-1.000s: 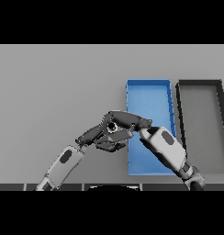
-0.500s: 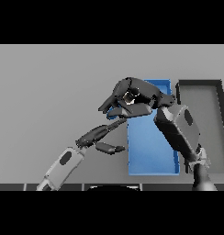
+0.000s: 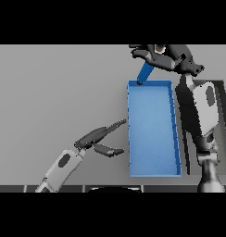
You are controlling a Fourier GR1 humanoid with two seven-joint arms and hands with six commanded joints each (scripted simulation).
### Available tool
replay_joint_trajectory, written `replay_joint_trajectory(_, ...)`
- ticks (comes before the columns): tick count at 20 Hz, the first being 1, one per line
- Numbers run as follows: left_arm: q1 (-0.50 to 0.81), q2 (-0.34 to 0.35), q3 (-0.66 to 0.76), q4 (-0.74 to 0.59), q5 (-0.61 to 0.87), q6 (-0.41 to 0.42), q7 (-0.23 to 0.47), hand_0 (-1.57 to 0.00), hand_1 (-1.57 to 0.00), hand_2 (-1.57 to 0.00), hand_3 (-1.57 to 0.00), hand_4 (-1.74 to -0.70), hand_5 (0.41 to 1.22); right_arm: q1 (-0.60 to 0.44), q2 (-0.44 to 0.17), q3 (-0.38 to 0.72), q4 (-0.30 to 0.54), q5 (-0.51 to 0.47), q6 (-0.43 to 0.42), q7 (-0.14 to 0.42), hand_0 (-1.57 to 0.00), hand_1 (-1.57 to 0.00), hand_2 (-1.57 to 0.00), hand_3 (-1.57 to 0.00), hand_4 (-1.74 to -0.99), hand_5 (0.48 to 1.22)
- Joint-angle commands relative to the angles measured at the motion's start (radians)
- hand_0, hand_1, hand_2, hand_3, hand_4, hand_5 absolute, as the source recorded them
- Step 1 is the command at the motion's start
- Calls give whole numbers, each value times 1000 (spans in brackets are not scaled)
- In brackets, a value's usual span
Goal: Pick up the blue pipe and place it into the blue bin.
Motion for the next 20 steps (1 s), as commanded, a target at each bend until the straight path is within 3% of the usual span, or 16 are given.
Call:
replay_joint_trajectory(1,-5,-8,-1,6,-1,4,7,1,1,1,1,-906,489,15,-2,-14,29,13,4,6,-1571,-1571,-1571,-1571,-1739,1124)
replay_joint_trajectory(5,-13,-6,8,12,6,0,17,1,1,1,1,-894,483,160,19,-31,53,87,-1,36,-1571,-1571,-1571,-1571,-1740,1122)
replay_joint_trajectory(9,-12,-15,2,15,3,1,16,1,1,1,1,-887,470,286,54,-32,35,155,-55,138,-1571,-1571,-1571,-1571,-1741,1120)
replay_joint_trajectory(12,-6,-8,4,13,-1,3,-4,1,1,1,1,-881,463,364,21,46,66,134,-78,153,-1571,-1571,-1571,-1571,-1741,1122)
replay_joint_trajectory(16,-6,-8,8,10,5,5,9,1,1,1,1,-884,460,452,-48,185,92,91,-94,153,-1571,-1571,-1571,-1571,-1591,1114)
replay_joint_trajectory(17,-10,-16,8,18,5,8,19,1,1,1,1,-885,457,454,-66,238,120,71,-113,153,-1571,-1571,-1571,-1330,-1599,1110)
replay_joint_trajectory(18,-6,-20,5,23,1,9,17,1,1,1,1,-886,455,435,-107,317,158,5,-159,153,-1563,-1459,-1393,-1122,-1547,1133)
replay_joint_trajectory(20,1,-19,-2,5,0,10,14,1,1,1,1,-885,454,394,-167,471,208,-155,-224,153,-1045,-933,-891,-718,-1455,1164)
